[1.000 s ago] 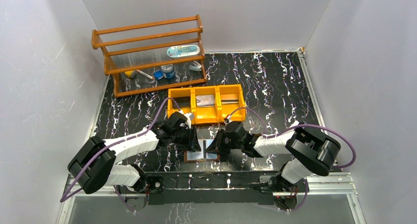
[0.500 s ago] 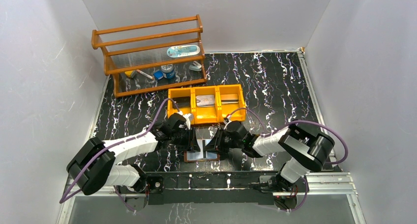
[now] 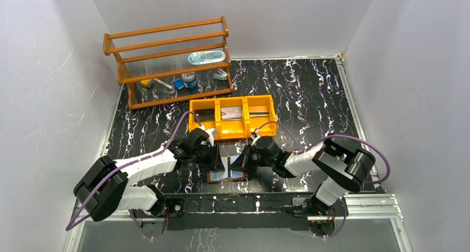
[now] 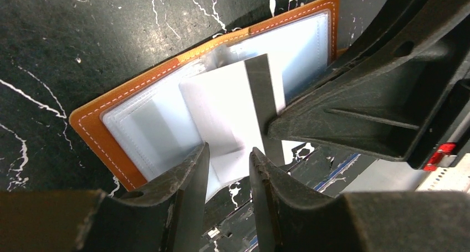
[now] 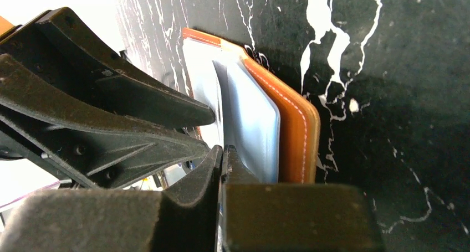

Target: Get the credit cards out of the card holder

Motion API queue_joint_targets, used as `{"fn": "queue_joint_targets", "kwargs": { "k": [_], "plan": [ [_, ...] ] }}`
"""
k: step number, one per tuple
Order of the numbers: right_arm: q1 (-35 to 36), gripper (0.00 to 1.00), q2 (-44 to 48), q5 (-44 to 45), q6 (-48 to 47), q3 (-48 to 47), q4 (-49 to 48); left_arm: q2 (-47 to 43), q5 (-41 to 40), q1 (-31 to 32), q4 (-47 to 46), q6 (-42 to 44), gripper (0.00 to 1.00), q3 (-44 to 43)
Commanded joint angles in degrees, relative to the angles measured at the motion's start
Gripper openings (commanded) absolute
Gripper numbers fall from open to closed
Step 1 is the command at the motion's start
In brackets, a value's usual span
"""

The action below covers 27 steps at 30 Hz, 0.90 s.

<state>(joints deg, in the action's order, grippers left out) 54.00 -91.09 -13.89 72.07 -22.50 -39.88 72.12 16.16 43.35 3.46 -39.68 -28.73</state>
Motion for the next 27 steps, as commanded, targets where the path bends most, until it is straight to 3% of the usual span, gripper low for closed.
{"fn": "queue_joint_targets", "kwargs": {
  "k": [1,7,17,22,27],
  "plan": [
    [-0.3,0.07,4.1,2.7,-1.1,1.5,3.2,-1.7,-2.4,0.3,5.7,0.6,0.33,1.3],
    [-0.5,0.09,5.2,1.2,-1.9,2.0,5.0,-1.1,-0.7,0.3,5.4,1.1,0.33,0.3],
    [-0.7,0.28,2.2,0.7,1.0,1.2,0.5,2.2,-0.2,1.2,5.7,1.8,0.28,-0.4],
    [-1.0,0.26,1.6,0.2,1.3,1.4,-1.7,2.0,-0.8,1.6,5.7,1.2,0.26,0.3],
    [-1.1,0.12,2.5,0.4,0.9,1.8,-1.3,1.5,-1.3,1.6,6.0,1.1,0.26,0.2]
  ]
}}
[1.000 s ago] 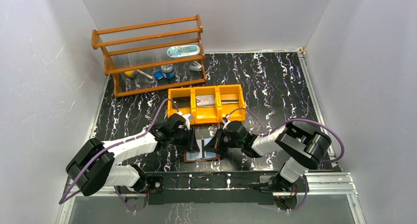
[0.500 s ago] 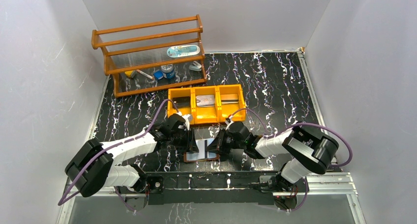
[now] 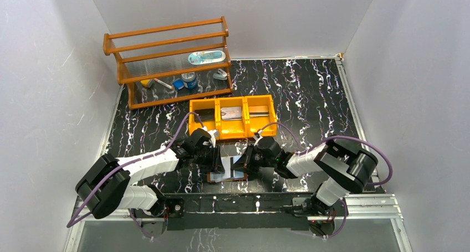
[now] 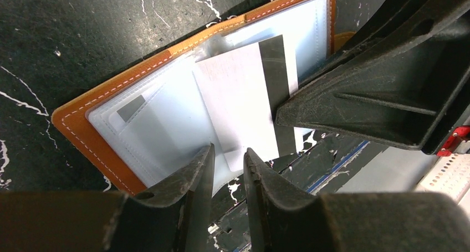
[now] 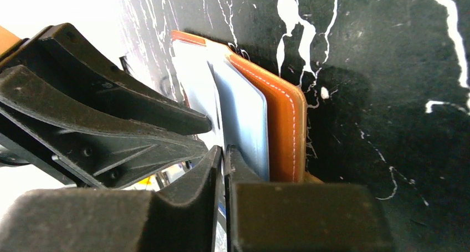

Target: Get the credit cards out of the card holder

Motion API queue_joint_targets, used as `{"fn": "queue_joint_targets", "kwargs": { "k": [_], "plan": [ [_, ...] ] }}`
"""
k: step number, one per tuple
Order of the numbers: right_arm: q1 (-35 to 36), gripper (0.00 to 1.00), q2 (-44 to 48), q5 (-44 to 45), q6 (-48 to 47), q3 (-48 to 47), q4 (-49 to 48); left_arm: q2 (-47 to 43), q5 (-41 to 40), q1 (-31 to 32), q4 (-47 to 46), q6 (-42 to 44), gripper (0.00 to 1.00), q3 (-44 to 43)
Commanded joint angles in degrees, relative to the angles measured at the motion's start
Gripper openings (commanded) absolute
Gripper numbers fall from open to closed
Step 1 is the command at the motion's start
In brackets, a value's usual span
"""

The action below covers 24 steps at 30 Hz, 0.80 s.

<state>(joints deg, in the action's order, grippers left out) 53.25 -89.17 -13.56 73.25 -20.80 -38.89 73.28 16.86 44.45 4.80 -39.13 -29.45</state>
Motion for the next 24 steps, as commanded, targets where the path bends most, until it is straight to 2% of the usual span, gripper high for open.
{"fn": "queue_joint_targets", "kwargs": {
  "k": [1,12,20,24],
  "plan": [
    [-0.4,0.10,1.1,0.5,-0.6,0.2,-1.5,0.2,-2.1,0.5,4.9,0.7,0.26,0.8],
    [-0.5,0.00,10.5,5.0,-6.5,0.2,10.0,-6.9,-6.2,0.6,9.3,1.1,0.30,-1.2],
    [-0.7,0.00,16.4,5.3,-11.2,-0.2,11.2,-10.9,-10.3,0.6,14.6,2.0,0.46,-5.4],
    [-0.8,0.00,19.3,5.5,-14.0,-0.3,11.3,-11.9,-14.9,0.6,19.7,4.6,0.58,-8.8]
  ]
}}
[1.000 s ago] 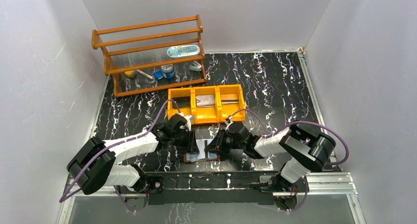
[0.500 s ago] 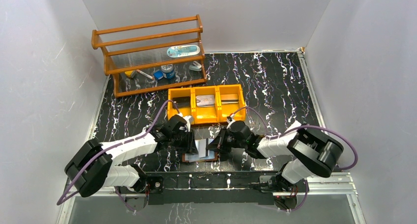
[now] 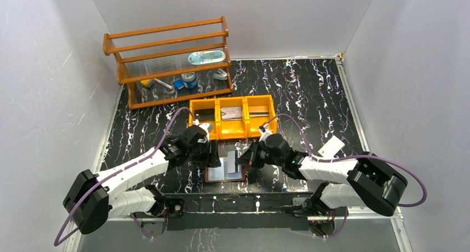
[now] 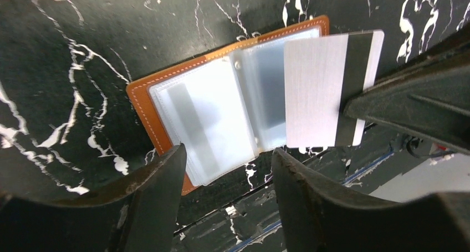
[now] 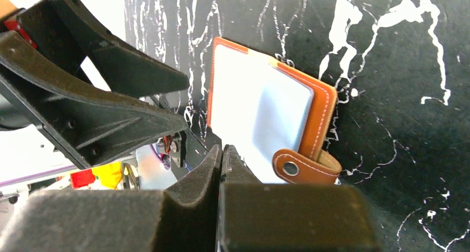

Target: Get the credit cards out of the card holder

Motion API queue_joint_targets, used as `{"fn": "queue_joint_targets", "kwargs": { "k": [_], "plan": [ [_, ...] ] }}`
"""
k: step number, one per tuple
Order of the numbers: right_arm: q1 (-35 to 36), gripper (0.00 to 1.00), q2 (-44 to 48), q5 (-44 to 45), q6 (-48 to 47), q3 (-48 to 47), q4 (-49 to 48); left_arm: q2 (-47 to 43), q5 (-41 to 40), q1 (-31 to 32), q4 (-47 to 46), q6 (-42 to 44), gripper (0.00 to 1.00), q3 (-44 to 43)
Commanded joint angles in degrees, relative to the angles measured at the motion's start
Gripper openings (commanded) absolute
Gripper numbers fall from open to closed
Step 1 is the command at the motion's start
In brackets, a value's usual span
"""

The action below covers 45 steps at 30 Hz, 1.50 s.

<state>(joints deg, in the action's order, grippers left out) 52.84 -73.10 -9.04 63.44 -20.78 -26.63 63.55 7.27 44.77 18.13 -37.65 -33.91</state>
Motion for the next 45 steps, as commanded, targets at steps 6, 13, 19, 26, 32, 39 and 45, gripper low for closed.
{"fn": "queue_joint_targets", "kwargs": {
  "k": [6,13,19,26,32,39,45],
  "plan": [
    [-0.3,0.00,7.3,2.5,-8.3,-0.6,0.6,-1.5,-14.3,-1.4,16.6,7.5,0.86,-13.2],
    [-0.3,0.00,12.7,8.9,-15.3,-3.9,7.4,-5.9,-9.5,-19.1,17.6,11.8,0.96,-13.9],
    [-0.3,0.00,14.5,14.9,-28.6,-9.3,12.2,-12.7,-18.9,-21.9,14.5,14.1,0.98,-10.4],
    [-0.3,0.00,9.5,20.3,-48.7,-17.3,13.0,-19.7,-19.4,-21.9,10.4,12.6,0.98,-6.5],
    [-0.3,0.00,-0.7,19.4,-68.6,-27.2,16.7,-17.8,-21.4,-21.9,11.4,14.0,0.98,-7.7],
    [-0.3,0.00,-11.8,23.4,-85.0,-37.3,21.8,-18.1,-22.6,-21.9,12.5,14.6,0.98,-8.5],
    [-0.4,0.00,-19.3,22.7,-99.1,-41.3,24.2,-20.0,-23.2,-21.9,12.3,14.6,0.98,-8.0]
  ]
}}
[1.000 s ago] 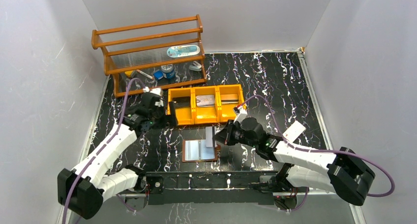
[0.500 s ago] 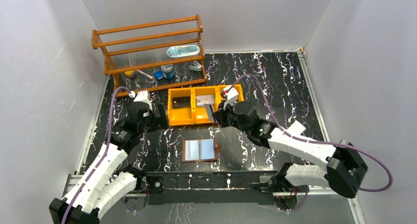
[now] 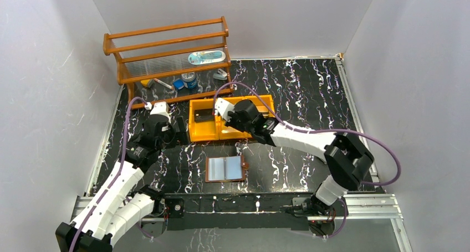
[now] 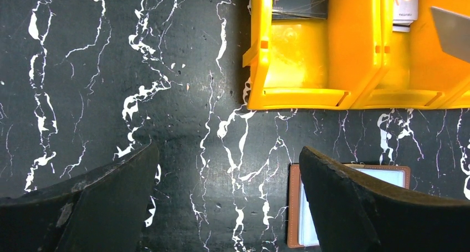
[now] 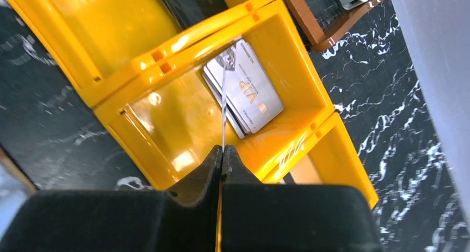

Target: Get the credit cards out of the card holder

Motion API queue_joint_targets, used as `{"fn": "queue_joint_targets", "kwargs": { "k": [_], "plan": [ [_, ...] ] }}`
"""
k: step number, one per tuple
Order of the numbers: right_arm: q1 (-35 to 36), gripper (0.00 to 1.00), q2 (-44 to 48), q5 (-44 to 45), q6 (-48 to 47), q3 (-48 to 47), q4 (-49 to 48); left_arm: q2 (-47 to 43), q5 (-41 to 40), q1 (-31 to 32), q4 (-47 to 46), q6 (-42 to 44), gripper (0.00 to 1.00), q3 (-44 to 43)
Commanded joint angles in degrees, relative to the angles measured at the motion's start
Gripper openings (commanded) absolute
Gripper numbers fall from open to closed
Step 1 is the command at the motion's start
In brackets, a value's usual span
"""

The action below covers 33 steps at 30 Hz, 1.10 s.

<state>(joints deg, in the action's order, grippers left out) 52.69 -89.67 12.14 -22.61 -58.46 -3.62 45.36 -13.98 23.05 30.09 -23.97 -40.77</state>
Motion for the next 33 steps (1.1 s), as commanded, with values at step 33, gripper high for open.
{"fn": "queue_joint_targets", "kwargs": {
  "k": [33],
  "plan": [
    [-2.9,0.03,-23.0,5.2,-33.0,-15.6,-2.2,-1.4,-2.1,-0.2,0.6,2.0,0.98,-1.2]
  ]
}}
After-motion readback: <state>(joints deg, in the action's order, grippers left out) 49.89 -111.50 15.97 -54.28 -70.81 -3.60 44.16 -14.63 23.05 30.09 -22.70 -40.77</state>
